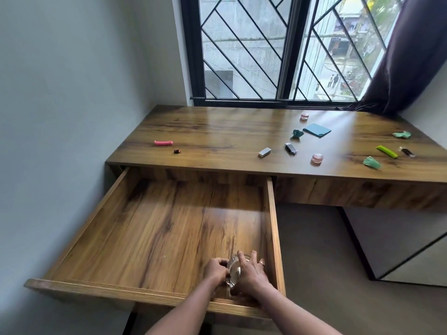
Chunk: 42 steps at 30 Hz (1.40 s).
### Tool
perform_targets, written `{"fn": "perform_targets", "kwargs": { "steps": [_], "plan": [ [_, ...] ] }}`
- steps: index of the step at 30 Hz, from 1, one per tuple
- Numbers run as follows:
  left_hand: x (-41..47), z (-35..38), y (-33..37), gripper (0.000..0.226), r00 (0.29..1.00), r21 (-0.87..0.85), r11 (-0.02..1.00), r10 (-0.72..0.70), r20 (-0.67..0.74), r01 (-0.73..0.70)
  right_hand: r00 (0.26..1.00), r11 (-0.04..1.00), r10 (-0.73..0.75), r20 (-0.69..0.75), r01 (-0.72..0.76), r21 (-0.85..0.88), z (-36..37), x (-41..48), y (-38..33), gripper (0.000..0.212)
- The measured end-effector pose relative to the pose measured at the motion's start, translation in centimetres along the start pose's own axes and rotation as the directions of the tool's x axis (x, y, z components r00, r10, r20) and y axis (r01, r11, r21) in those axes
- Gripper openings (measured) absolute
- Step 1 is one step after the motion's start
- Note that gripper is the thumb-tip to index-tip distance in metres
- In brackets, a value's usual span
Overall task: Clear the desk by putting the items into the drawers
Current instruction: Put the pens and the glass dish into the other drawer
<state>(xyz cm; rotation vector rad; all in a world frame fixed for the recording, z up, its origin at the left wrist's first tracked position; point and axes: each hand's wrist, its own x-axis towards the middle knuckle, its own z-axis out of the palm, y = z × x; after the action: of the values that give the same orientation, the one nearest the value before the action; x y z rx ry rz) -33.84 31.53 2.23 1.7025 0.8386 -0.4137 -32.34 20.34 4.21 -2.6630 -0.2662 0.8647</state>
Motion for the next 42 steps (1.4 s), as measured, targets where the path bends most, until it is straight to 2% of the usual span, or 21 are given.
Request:
{"fn": "perform_targets", "kwargs": {
  "steps": [7, 11, 16, 19, 21, 23, 26, 28, 30, 32, 36, 42],
  "plan": [
    [-0.6, 0.0, 0.1, 0.025, 1.0, 0.03, 0.999, 0.015, -0.001, -0.015, 1.0, 1.0, -0.005, 0.023, 0.005, -0.004, 0.0, 0.1, 0.2, 0.109],
    [-1.5, -0.2, 0.6, 0.02, 0.999, 0.051, 0.998, 0.033, 0.006, -0.034, 1.0, 1.0, 0.002, 0.028, -0.001, -0.016, 0.1, 0.4, 0.3, 0.118],
    [0.0, -0.3, 0.7, 0.005, 1.0, 0.151, 0.988, 0.025, 0.005, -0.025, 0.999, 0.998, 0.014, 0.052, -0.01, -0.063, 0.0, 1.0, 0.2, 0.121],
    [0.5, -0.2, 1.0, 0.014, 0.998, 0.234, 0.97, 0.067, -0.018, -0.061, 0.997, 0.997, 0.027, 0.072, -0.021, -0.078, -0.1, 1.1, 0.2, 0.117],
    [0.5, -0.1, 1.7, 0.013, 0.99, 0.31, 0.946, 0.121, -0.078, -0.091, 0.997, 0.996, 0.028, 0.071, -0.022, -0.092, -0.3, 1.0, 0.2, 0.11],
    [1.0, 0.2, 2.4, 0.024, 0.971, 0.349, 0.931, 0.176, -0.161, -0.111, 0.998, 0.992, 0.012, 0.06, -0.005, -0.126, -0.9, 0.7, 0.0, 0.102],
    [1.0, 0.9, 4.8, 0.024, 0.942, 0.36, 0.92, 0.248, -0.225, -0.157, 0.999, 0.991, -0.037, -0.024, 0.033, -0.132, -2.6, 0.6, -0.4, 0.091],
    [1.1, 1.7, 6.4, 0.023, 0.923, 0.372, 0.907, 0.3, -0.242, -0.197, 0.984, 0.991, -0.112, -0.135, 0.101, -0.088, -4.1, 0.5, -0.5, 0.076],
    [1.1, 3.0, 8.2, 0.023, 0.9, 0.364, 0.897, 0.354, -0.253, -0.25, 0.935, 0.98, -0.198, -0.296, 0.199, -0.027, -5.8, 0.5, 0.0, 0.049],
    [1.0, 4.8, 9.8, 0.023, 0.873, 0.341, 0.891, 0.4, -0.28, -0.299, 0.881, 0.966, -0.222, -0.418, 0.256, 0.028, -7.5, 0.7, 0.9, 0.036],
    [0.4, 9.4, 13.0, 0.022, 0.818, 0.292, 0.881, 0.461, -0.345, -0.373, 0.838, 0.948, -0.215, -0.501, 0.302, 0.098, -10.6, 1.5, 5.3, 0.03],
    [-1.8, 19.1, 17.6, 0.023, 0.745, 0.32, 0.808, 0.584, -0.322, -0.495, 0.793, 0.948, -0.233, -0.563, 0.313, 0.049, -16.0, 2.0, 15.5, 0.03]
  ]
}}
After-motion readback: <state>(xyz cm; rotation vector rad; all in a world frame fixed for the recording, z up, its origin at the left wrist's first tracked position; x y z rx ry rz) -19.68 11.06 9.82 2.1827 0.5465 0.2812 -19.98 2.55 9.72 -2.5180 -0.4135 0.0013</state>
